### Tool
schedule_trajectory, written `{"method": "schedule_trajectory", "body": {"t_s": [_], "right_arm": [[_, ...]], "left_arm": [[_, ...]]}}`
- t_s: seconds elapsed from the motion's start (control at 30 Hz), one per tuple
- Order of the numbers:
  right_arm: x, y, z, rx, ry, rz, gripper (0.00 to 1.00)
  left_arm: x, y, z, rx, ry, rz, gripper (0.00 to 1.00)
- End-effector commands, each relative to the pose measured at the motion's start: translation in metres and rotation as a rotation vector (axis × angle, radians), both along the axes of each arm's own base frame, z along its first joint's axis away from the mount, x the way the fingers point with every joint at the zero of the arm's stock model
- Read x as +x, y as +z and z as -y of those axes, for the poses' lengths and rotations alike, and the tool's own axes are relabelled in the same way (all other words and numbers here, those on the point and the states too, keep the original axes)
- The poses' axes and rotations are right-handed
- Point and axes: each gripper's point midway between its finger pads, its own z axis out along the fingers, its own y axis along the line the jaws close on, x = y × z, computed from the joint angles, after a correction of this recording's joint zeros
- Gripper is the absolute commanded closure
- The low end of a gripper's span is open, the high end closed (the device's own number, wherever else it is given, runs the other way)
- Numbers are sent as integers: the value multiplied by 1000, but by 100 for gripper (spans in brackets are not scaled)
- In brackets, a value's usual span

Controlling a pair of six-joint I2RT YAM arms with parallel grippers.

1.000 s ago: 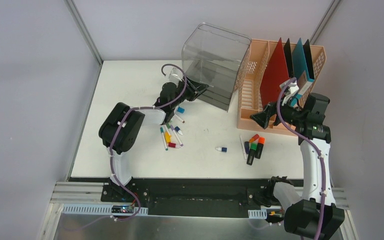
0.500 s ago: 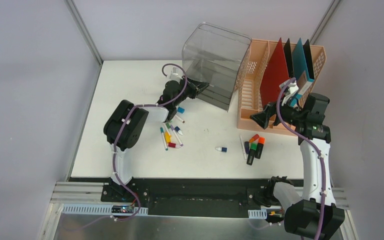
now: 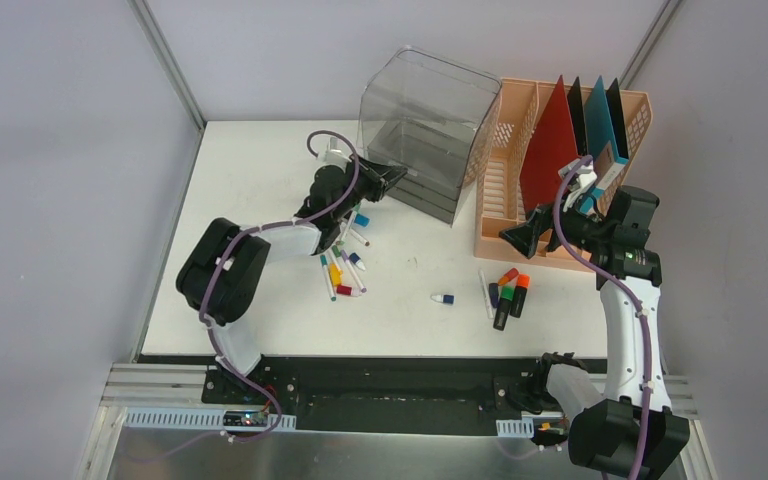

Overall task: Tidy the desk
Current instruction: Open the storage box at the center of the board.

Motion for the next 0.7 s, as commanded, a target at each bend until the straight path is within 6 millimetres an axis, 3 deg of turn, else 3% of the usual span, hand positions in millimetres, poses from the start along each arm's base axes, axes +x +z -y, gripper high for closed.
{"method": "schedule_trajectory", "body": {"t_s": [0.0,0.27,0.37,0.47,0.67], "right_arm": [[-4,17,-11,40,66,56,1],[-10,24,-32,170,162,37,1],[-1,24,-40,155,207,103,1],[17,28,-49,217,118,-3,1],[60,47,-79,307,30,-58,3]], "left_arm": [[-19,29,-5,22,1,39,100],[-41,63,-9,31,-7,69,100],[-46,75,-11,54,-4,90,100],[-47,85,-12,62,-3,103,100],[-49,97,-10,60,-15,117,100]]}}
